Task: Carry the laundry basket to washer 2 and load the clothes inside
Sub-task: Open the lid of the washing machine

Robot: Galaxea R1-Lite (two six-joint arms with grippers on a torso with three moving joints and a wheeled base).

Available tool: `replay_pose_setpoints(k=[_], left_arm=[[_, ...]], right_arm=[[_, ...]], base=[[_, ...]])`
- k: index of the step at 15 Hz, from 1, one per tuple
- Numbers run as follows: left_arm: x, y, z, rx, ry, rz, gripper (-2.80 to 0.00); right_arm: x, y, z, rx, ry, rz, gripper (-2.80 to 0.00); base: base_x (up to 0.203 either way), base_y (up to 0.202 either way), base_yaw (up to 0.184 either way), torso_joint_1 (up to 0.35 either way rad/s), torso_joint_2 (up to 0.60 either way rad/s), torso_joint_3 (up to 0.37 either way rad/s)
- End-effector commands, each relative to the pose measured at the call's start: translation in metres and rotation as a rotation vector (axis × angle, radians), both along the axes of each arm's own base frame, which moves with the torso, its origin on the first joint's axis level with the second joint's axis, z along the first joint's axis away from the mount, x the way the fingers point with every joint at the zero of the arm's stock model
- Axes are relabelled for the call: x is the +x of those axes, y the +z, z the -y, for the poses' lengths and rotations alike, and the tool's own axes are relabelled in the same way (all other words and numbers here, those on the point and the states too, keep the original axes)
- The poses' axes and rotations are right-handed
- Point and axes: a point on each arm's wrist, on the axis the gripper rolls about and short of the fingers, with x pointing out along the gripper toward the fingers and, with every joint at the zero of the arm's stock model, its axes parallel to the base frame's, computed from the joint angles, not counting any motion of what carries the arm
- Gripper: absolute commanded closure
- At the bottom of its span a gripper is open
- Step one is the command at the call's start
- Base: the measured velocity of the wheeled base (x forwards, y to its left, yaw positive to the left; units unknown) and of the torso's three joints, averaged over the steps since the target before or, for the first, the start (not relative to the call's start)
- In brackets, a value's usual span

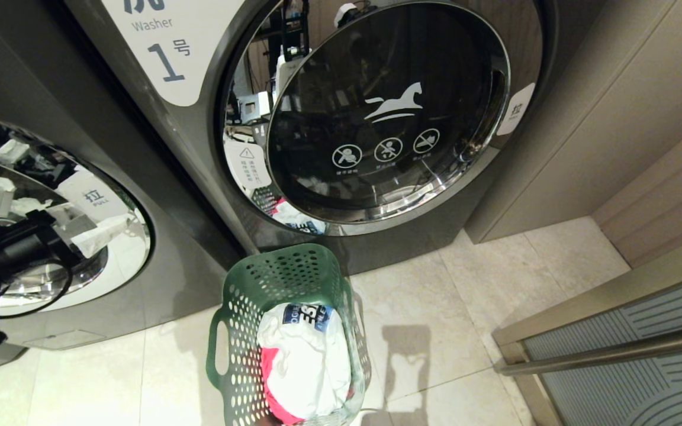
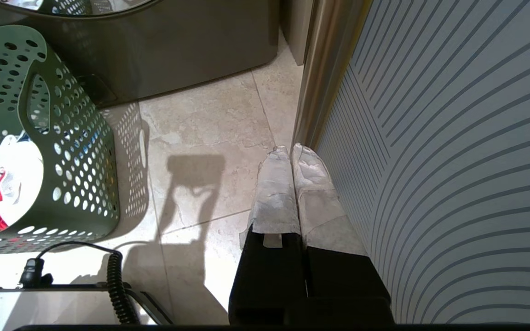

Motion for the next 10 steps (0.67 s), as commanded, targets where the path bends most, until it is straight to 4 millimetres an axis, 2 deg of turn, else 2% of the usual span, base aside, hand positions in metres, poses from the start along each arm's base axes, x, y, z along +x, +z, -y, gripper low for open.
replay_pose_setpoints(k=[1,5,10], left_arm=[[0.007,-0.002,0.026,0.011,-0.110,-0.002,-2.80],[0.007,-0.003,0.035,0.022,-0.158,-0.005,-2.80],[0.013,-0.003,0.065,0.025,-0.245,0.000,-2.80]], right_arm=[[0.000,0.000,0.000,0.000,0.001,0.000,0.00],[0.000,0.000,0.000,0.000,0.000,0.000,0.00],[0.000,0.000,0.000,0.000,0.001,0.000,0.00]], base=[[0.000,0.000,0.000,0.000,0.00,0.000],[0.000,0.000,0.000,0.000,0.00,0.000],[0.000,0.000,0.000,0.000,0.00,0.000]])
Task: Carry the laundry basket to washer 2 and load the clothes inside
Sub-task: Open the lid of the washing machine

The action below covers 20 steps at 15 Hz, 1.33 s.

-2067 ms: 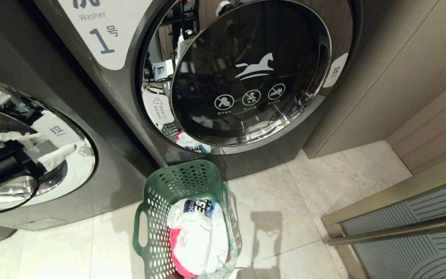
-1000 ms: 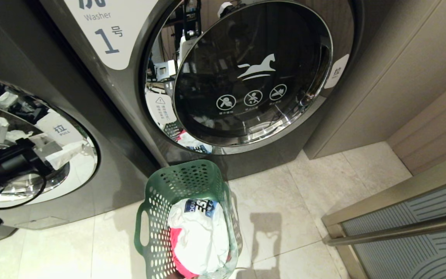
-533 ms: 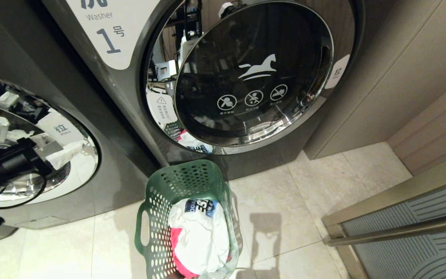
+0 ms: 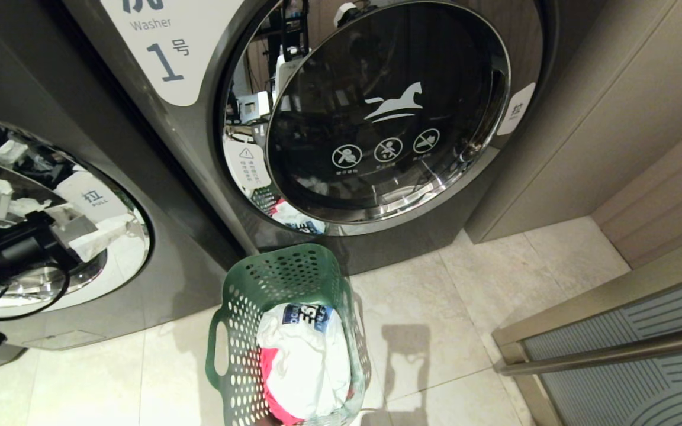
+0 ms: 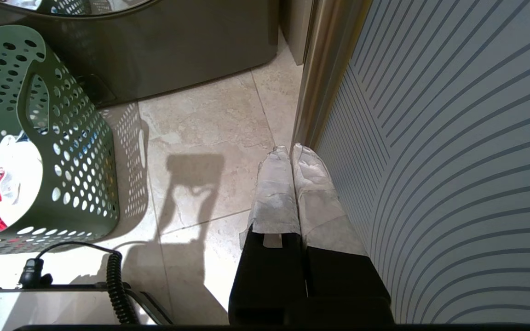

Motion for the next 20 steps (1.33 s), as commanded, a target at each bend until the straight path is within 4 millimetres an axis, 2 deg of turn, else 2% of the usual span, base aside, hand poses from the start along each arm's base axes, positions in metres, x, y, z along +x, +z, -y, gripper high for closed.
replay_pose_setpoints(k=[1,5,10,17,20], left_arm=[[0.017,-0.001,0.072,0.008,-0.216,0.010,-2.80],[0.019,-0.003,0.104,0.019,-0.305,0.025,-2.80],[0.013,0.001,0.104,0.020,-0.305,0.029,-2.80],[-0.013,0.004,0.106,0.015,-0.306,0.000,-2.80],[-0.016,0.005,0.105,0.020,-0.302,0.006,-2.80]], right_arm=[[0.000,0.000,0.000,0.000,0.000,0.000,0.00],[0.000,0.000,0.000,0.000,0.001,0.000,0.00],[0.000,0.000,0.000,0.000,0.000,0.000,0.00],[0.000,0.000,0.000,0.000,0.000,0.000,0.00],[0.000,0.000,0.000,0.000,0.000,0.001,0.00]], base=[[0.000,0.000,0.000,0.000,0.00,0.000],[0.000,0.000,0.000,0.000,0.00,0.000],[0.000,0.000,0.000,0.000,0.00,0.000],[0.000,0.000,0.000,0.000,0.00,0.000],[0.000,0.000,0.000,0.000,0.00,0.000]])
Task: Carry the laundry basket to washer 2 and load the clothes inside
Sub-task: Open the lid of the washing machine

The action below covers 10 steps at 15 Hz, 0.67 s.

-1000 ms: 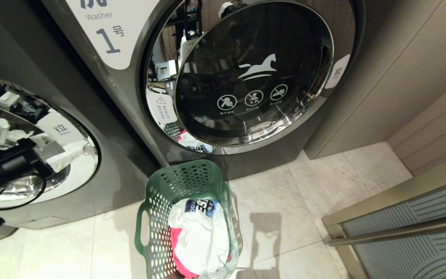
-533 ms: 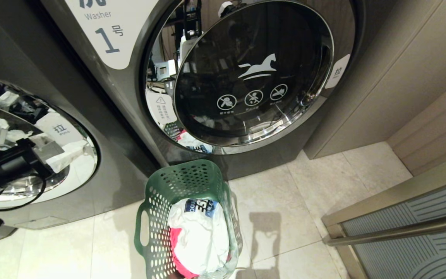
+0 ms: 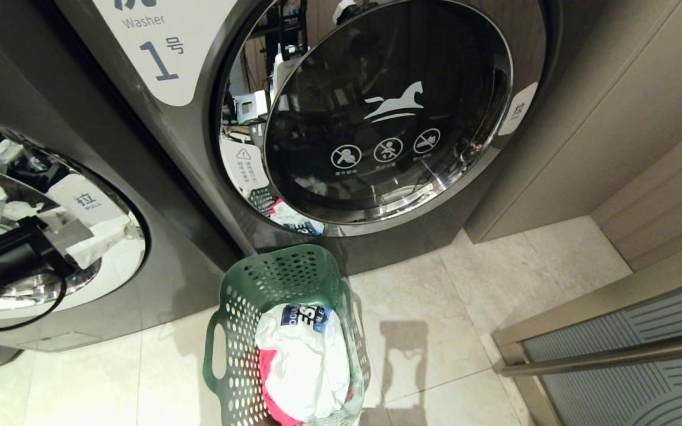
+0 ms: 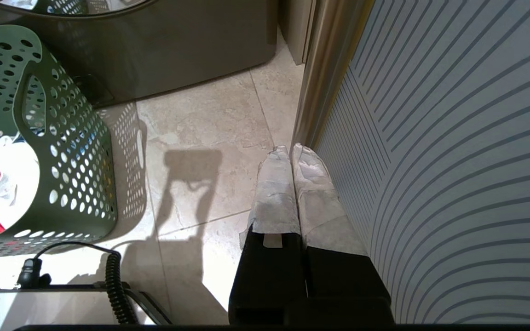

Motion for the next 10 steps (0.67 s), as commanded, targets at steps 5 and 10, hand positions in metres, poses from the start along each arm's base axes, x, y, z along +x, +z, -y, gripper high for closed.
replay_pose_setpoints(k=[5,10], left_arm=[[0.001,-0.004,0.086,0.022,-0.327,-0.009,-2.80],[-0.002,-0.005,0.055,0.029,-0.245,-0.007,-2.80]], right_arm=[[0.000,0.000,0.000,0.000,0.000,0.001,0.00],[0.000,0.000,0.000,0.000,0.000,0.000,0.00]], base=[[0.000,0.000,0.000,0.000,0.00,0.000],[0.000,0.000,0.000,0.000,0.00,0.000]])
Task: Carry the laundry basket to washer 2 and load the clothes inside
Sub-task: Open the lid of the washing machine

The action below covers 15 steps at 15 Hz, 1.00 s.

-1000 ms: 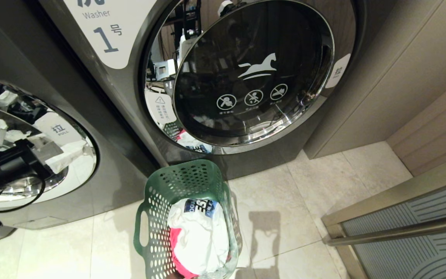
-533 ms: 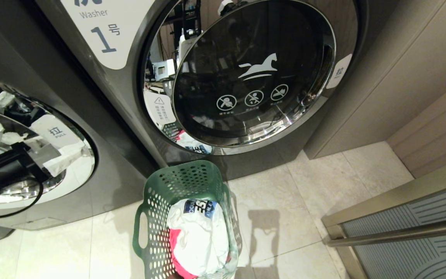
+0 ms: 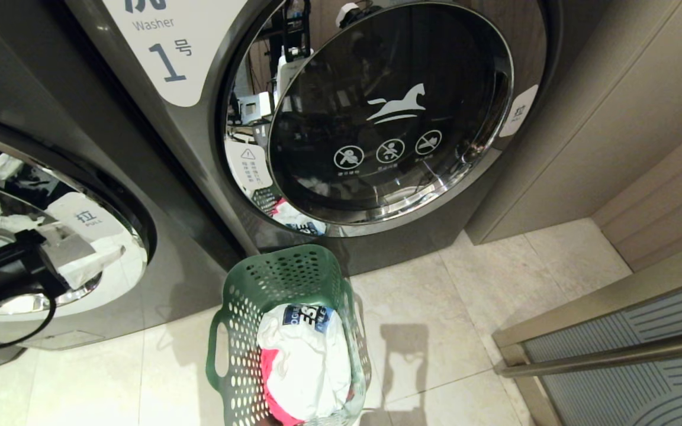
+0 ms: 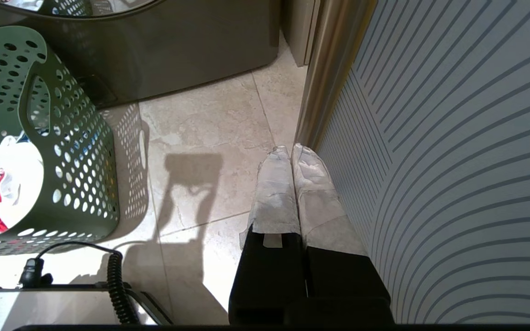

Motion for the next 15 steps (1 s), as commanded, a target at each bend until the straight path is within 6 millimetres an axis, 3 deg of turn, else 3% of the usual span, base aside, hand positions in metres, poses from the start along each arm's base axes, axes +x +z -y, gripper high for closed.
replay_pose_setpoints(k=[1,7,12,15], left_arm=[[0.011,0.002,0.036,0.006,-0.125,0.015,-2.80],[-0.015,0.002,-0.050,0.006,0.161,0.015,-2.80],[-0.040,0.006,-0.087,0.030,0.147,-0.009,-2.80],[-0.058,0.009,-0.116,0.042,0.248,0.003,-2.80]], right_arm=[[0.000,0.000,0.000,0.000,0.001,0.000,0.00],[0.000,0.000,0.000,0.000,0.001,0.000,0.00],[0.000,0.000,0.000,0.000,0.000,0.000,0.00],[0.000,0.000,0.000,0.000,0.000,0.000,0.00]], base=[[0.000,0.000,0.000,0.000,0.00,0.000],[0.000,0.000,0.000,0.000,0.00,0.000],[0.000,0.000,0.000,0.000,0.00,0.000],[0.000,0.000,0.000,0.000,0.00,0.000]])
